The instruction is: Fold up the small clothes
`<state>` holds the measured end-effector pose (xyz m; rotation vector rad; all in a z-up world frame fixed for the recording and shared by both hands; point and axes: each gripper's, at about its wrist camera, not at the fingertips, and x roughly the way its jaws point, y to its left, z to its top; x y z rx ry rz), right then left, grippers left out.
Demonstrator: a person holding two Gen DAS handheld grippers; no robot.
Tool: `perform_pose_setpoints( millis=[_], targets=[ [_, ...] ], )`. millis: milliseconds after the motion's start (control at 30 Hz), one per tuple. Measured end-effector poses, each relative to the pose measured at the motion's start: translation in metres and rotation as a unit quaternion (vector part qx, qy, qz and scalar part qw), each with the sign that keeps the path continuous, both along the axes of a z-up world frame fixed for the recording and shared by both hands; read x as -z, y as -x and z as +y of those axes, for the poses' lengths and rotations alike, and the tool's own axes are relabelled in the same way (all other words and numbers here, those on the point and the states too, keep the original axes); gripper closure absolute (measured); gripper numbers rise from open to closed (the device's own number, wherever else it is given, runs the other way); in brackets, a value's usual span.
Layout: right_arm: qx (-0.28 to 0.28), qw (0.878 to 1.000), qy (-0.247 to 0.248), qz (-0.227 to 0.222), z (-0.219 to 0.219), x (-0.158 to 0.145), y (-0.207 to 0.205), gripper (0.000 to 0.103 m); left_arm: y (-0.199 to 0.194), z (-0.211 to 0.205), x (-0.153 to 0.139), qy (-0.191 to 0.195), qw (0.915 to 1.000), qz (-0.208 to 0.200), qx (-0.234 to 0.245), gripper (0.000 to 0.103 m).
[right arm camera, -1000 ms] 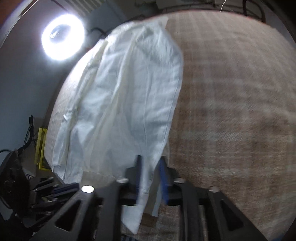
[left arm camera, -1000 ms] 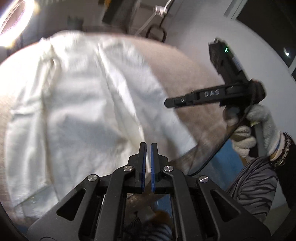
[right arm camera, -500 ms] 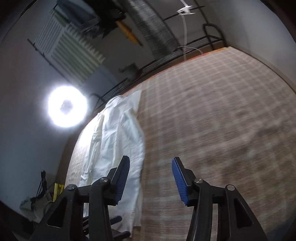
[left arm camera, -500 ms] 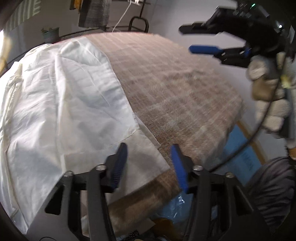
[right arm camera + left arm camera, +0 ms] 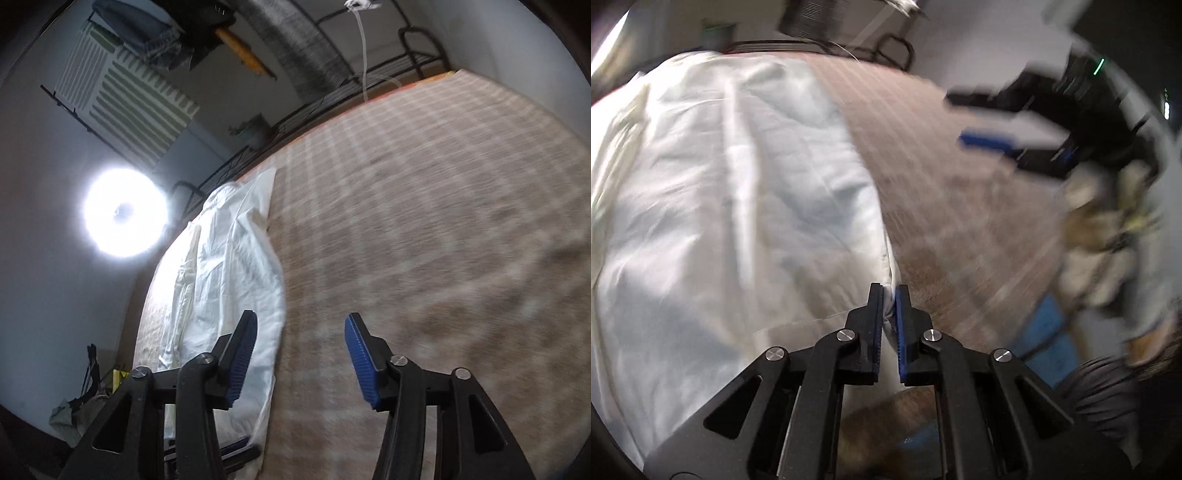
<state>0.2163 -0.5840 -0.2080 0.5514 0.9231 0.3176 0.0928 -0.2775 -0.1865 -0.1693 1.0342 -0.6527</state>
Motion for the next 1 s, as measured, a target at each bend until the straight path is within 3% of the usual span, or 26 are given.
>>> perform_pose_setpoints(
  millis=[100,333,367,400,467,533,633,800,1000],
  targets=[
    [-0.019,1.0,-0.011,0.019,0.025,0.017,-0.026,0.035,0.004,0.025,-0.011,0.037,0.9988,-0.004,-0.032,0.099],
    [-0.034,0.996,-0.052,0.058,0.076,0.051,-0.072,0.039,0.007,0.039,-0.005,0.051,0.9974,0.004,-0.049,0.099],
    [-0.031,0.997,-0.044,0.061,0.081,0.053,-0.075,0.045,0.008,0.038,-0.003,0.053,0.9974,0.005,-0.047,0.099],
    [-0.028,0.997,-0.033,0.066,0.085,0.055,-0.078,0.067,0.008,0.039,-0.004,0.055,0.9975,0.005,-0.045,0.099],
    [-0.019,0.997,-0.004,0.076,0.092,0.058,-0.081,0.091,0.008,0.039,-0.005,0.059,0.9973,0.005,-0.044,0.099],
    [-0.015,0.997,0.023,0.067,0.101,0.051,-0.081,0.101,0.005,0.039,-0.001,0.065,0.9968,0.011,-0.045,0.099],
    [-0.024,0.996,0.082,0.037,0.126,0.028,-0.079,0.103,0.009,0.053,0.001,0.072,0.996,0.012,-0.051,0.099],
    [-0.087,0.975,0.206,-0.012,0.202,0.006,-0.074,0.103,0.02,0.086,0.003,0.096,0.9918,0.025,-0.08,0.099],
    [-0.17,0.928,0.329,-0.029,0.303,0.026,-0.07,0.103,0.029,0.125,0.017,0.115,0.9845,0.047,-0.123,0.099]
  ],
)
